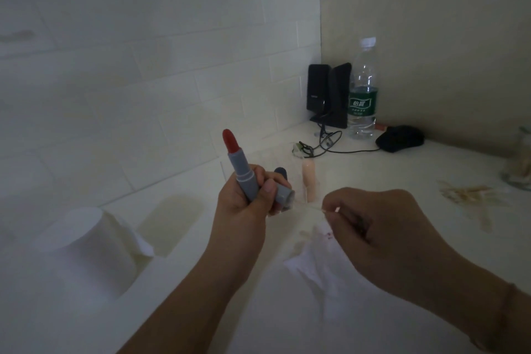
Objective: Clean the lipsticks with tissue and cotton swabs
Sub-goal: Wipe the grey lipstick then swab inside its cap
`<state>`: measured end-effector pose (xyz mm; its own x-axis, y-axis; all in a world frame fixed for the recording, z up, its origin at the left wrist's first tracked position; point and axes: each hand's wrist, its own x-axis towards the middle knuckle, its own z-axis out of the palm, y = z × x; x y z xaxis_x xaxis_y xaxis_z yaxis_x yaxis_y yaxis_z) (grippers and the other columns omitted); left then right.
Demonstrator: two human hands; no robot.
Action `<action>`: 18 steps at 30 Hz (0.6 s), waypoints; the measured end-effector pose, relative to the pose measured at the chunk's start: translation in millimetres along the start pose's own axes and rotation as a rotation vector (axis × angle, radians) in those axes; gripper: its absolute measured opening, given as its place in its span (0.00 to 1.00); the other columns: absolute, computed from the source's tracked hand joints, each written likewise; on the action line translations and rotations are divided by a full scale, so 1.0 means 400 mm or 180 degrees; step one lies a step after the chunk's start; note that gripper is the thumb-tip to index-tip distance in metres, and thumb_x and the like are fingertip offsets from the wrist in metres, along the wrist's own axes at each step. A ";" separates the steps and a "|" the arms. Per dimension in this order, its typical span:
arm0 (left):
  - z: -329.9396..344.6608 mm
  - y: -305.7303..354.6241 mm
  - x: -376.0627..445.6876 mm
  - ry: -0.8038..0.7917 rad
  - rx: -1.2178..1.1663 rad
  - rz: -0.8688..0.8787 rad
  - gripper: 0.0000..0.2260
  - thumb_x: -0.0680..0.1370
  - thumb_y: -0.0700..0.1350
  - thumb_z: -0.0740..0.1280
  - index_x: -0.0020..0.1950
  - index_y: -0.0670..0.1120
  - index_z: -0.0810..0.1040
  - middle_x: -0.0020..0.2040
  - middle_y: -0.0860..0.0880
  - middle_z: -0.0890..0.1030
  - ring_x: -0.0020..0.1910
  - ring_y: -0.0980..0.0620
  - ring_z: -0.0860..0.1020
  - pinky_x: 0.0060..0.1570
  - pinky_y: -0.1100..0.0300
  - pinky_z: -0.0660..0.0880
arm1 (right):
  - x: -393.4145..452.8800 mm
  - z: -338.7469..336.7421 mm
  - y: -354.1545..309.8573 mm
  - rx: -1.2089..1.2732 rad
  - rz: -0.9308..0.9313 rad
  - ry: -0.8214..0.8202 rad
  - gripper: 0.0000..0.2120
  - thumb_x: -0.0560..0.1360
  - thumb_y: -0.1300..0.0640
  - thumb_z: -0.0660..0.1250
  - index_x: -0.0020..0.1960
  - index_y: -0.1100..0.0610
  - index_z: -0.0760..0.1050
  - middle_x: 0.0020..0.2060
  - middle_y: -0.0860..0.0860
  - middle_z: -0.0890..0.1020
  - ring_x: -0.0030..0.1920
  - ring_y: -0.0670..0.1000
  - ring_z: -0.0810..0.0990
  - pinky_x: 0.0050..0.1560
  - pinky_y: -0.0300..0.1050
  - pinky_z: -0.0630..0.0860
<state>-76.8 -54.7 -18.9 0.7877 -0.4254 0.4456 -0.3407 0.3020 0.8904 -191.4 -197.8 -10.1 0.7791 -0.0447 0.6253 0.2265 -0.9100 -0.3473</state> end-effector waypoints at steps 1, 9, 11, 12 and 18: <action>0.001 0.002 -0.001 0.0021 -0.0027 -0.0027 0.12 0.73 0.43 0.62 0.33 0.57 0.78 0.38 0.48 0.79 0.42 0.42 0.73 0.44 0.51 0.72 | -0.002 0.002 -0.004 0.0018 -0.0042 -0.0038 0.05 0.72 0.58 0.65 0.38 0.51 0.76 0.18 0.40 0.57 0.21 0.39 0.65 0.25 0.21 0.58; 0.002 0.010 -0.001 0.0008 -0.0136 -0.0088 0.21 0.79 0.37 0.61 0.32 0.58 0.79 0.36 0.51 0.80 0.42 0.45 0.73 0.41 0.57 0.73 | -0.003 0.000 -0.008 0.0104 -0.0056 -0.0125 0.05 0.72 0.58 0.67 0.38 0.51 0.76 0.18 0.39 0.58 0.20 0.39 0.65 0.25 0.20 0.57; 0.001 0.009 0.000 -0.0001 -0.0154 -0.0127 0.19 0.78 0.38 0.62 0.32 0.58 0.79 0.36 0.51 0.80 0.41 0.46 0.73 0.41 0.57 0.72 | -0.003 0.000 -0.004 0.0159 -0.0076 -0.0078 0.05 0.72 0.59 0.67 0.38 0.51 0.76 0.18 0.39 0.58 0.20 0.39 0.65 0.25 0.19 0.58; 0.000 0.006 0.001 -0.0003 -0.0152 -0.0136 0.20 0.78 0.38 0.62 0.32 0.58 0.79 0.36 0.51 0.80 0.40 0.46 0.73 0.41 0.58 0.72 | -0.002 -0.001 -0.001 0.0127 -0.0034 -0.0043 0.06 0.72 0.60 0.68 0.38 0.52 0.76 0.18 0.39 0.57 0.20 0.39 0.65 0.25 0.20 0.58; 0.001 0.005 0.002 -0.0062 -0.0228 -0.0183 0.13 0.73 0.42 0.63 0.32 0.57 0.78 0.37 0.50 0.80 0.40 0.46 0.73 0.40 0.58 0.72 | -0.006 -0.004 -0.005 0.0174 -0.0064 -0.0064 0.05 0.73 0.60 0.68 0.39 0.52 0.77 0.18 0.39 0.59 0.20 0.40 0.65 0.25 0.19 0.57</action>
<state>-77.1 -54.9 -17.0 0.7945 -0.4600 0.3964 -0.2572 0.3366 0.9059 -194.5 -196.5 -9.8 0.7856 -0.0179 0.6185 0.2734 -0.8866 -0.3729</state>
